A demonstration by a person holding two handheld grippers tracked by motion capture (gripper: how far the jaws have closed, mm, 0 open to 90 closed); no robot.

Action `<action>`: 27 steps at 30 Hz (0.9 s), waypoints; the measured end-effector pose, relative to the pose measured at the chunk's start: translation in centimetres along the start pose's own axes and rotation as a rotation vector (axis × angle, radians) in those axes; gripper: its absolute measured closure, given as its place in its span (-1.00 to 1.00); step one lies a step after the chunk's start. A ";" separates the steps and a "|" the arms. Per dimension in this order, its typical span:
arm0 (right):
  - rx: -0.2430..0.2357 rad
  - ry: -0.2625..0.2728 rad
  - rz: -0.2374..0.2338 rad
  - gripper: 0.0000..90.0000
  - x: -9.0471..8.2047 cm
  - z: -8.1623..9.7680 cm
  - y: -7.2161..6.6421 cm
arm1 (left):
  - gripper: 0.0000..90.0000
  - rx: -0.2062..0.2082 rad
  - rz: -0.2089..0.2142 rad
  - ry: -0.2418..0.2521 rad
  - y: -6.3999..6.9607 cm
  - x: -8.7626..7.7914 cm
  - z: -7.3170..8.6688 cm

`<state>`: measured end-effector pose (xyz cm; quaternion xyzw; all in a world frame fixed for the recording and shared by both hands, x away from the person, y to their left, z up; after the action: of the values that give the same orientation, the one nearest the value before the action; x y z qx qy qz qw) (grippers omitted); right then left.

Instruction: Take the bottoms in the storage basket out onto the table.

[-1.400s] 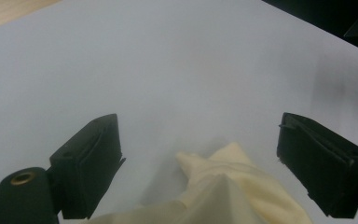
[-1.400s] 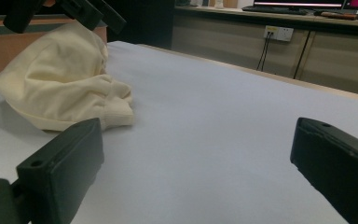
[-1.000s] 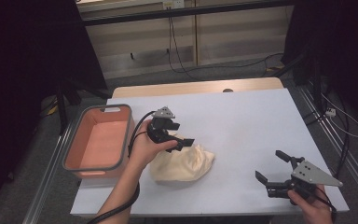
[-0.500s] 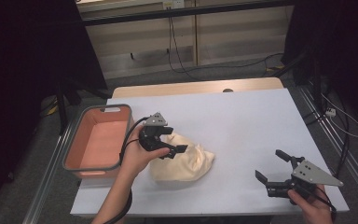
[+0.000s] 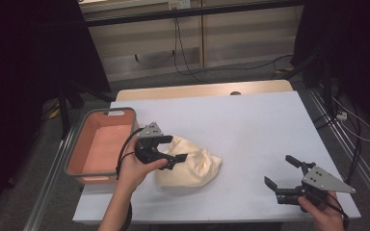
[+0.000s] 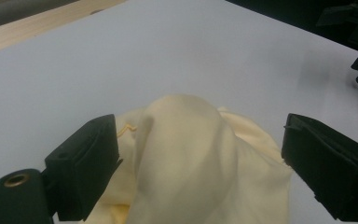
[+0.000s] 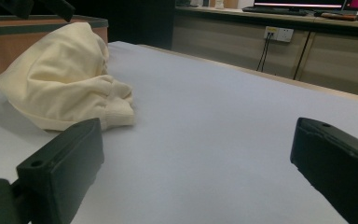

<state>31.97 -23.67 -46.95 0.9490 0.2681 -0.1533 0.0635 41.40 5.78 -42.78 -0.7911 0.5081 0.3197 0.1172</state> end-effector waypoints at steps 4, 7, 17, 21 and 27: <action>0.001 -0.001 0.001 -0.95 0.0 0.0 -0.1 | -0.75 -0.002 -0.001 0.010 0.0 -0.4 0.6; 0.003 -0.002 0.000 -0.95 0.1 0.0 -0.1 | -0.75 -0.015 0.007 0.021 -0.1 -0.7 1.0; 0.002 0.003 -0.005 -0.95 0.1 -0.1 -0.1 | -0.75 -0.047 -0.008 0.053 -0.9 -2.2 2.4; 0.002 0.004 -0.005 -0.95 0.1 -0.1 0.0 | -0.77 -0.038 -0.007 0.072 -0.9 -2.7 2.6; 0.004 0.005 -0.007 -0.95 0.0 -0.1 0.0 | -0.78 -0.045 -0.005 0.091 -0.9 -3.5 3.4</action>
<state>32.00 -23.59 -46.84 0.9486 0.2712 -0.1515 0.0606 39.86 10.47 -43.31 -0.8086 0.5035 0.2947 0.0769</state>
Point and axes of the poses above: each handheld gripper's, and its own axes: x roughly forward along the jaws, z roughly out of its underside, y roughly to its right, the point moved 10 cm from there along x, roughly forward along the jaws, and after that the axes turned 7 degrees about -y, right-handed, at the moved point
